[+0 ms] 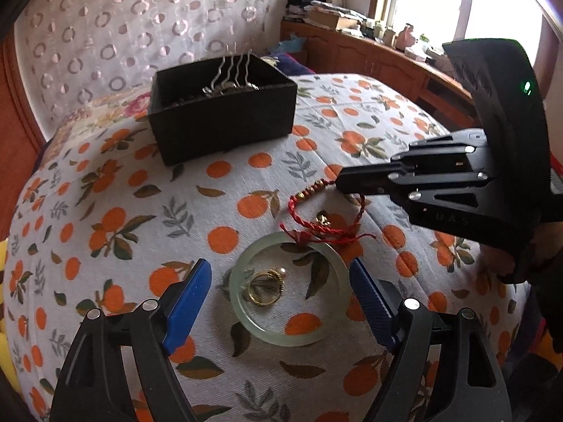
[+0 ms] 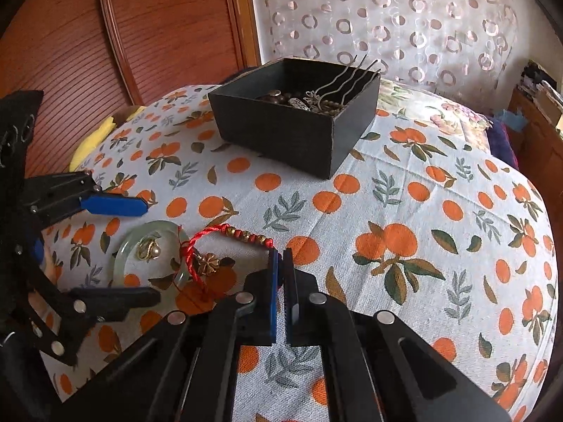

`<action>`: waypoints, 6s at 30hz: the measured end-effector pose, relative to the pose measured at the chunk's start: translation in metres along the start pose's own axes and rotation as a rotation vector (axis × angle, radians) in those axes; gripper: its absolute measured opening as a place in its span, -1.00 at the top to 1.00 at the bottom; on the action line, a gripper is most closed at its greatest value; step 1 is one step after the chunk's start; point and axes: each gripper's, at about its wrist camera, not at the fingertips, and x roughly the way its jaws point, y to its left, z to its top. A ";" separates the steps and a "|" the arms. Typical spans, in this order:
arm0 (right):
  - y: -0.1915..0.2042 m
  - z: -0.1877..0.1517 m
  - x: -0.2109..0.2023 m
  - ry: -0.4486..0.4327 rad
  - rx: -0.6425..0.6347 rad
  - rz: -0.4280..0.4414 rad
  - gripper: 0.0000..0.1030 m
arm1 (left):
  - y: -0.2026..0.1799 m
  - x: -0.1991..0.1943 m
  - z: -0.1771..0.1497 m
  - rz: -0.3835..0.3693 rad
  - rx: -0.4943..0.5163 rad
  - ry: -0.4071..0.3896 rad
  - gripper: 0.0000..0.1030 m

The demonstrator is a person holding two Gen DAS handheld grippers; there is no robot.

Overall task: Organize jewelry
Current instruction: 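Grasp the jade bangle with the left tool while the right tool grasps the red cord, then lower the jade bangle and red cord bracelet into the black box, opening both tools, then grasp the gold ring with the left tool while the right tool grasps the gold charm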

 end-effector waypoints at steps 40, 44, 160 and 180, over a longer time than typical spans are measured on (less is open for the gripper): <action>-0.001 0.087 -0.054 -0.263 -0.072 -0.084 0.94 | 0.051 -0.035 0.064 0.079 -0.080 -0.220 -0.34; -0.015 0.109 -0.053 -0.308 -0.045 -0.094 0.94 | 0.059 -0.035 0.081 0.090 -0.075 -0.242 -0.34; 0.035 0.000 -0.008 -0.034 -0.121 -0.043 0.67 | 0.017 -0.010 -0.005 0.009 -0.008 -0.029 0.80; 0.033 -0.001 -0.005 -0.039 -0.109 -0.038 0.67 | 0.026 -0.017 -0.006 0.025 -0.036 -0.030 0.43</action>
